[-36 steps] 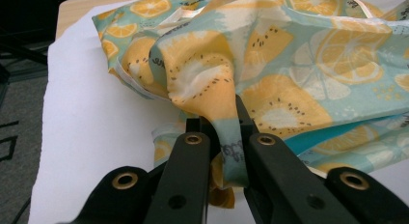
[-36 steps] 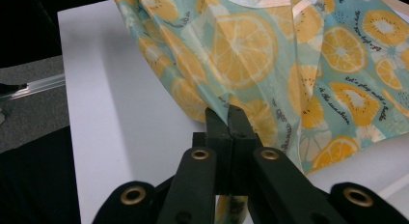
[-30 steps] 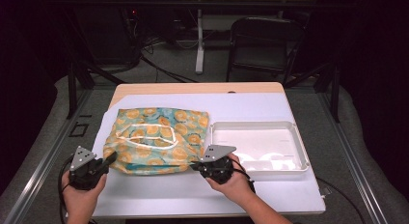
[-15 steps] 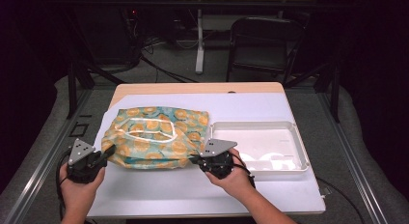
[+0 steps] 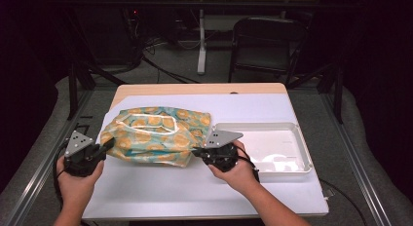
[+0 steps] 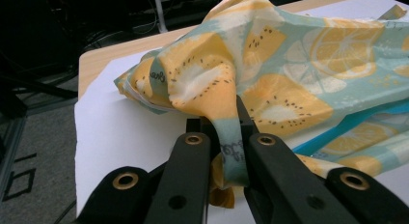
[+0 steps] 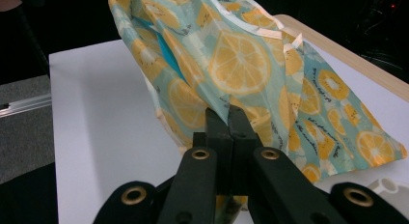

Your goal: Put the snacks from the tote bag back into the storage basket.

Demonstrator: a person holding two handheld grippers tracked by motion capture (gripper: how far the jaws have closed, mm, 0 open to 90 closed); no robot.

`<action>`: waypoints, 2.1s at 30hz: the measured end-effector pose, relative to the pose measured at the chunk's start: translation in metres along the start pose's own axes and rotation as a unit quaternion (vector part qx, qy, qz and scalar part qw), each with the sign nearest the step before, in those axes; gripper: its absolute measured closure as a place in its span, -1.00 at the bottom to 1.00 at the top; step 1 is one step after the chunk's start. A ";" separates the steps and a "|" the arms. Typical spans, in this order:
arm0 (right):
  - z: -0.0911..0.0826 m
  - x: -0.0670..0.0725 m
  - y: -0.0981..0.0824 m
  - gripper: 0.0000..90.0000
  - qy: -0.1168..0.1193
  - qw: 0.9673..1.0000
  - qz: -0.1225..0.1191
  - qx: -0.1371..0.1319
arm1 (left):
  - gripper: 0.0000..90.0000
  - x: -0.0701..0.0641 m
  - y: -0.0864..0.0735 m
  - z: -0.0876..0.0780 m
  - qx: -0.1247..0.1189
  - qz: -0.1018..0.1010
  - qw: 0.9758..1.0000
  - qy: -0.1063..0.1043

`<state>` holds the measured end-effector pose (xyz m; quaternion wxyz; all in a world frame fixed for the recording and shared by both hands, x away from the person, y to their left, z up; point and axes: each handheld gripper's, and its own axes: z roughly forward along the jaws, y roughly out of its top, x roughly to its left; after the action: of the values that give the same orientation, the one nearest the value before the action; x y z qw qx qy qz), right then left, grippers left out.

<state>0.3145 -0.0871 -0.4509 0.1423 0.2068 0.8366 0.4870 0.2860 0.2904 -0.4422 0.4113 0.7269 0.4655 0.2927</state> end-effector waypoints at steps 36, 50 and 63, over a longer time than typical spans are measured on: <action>0.001 -0.026 0.037 1.00 -0.024 0.996 0.066 -0.048 | 0.99 0.013 0.037 0.011 -0.025 0.004 1.000 0.015; -0.002 -0.028 0.048 1.00 -0.032 0.994 0.071 -0.070 | 0.99 0.015 0.050 0.011 -0.023 0.027 0.999 0.032; -0.007 -0.034 0.055 1.00 -0.050 0.994 0.065 -0.079 | 0.99 0.017 0.060 0.012 -0.027 0.034 0.998 0.035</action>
<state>0.3526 -0.0848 -0.3987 0.1676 0.2726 0.7722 0.5490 0.3288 0.2878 -0.3948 0.4039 0.7200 0.4472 0.3443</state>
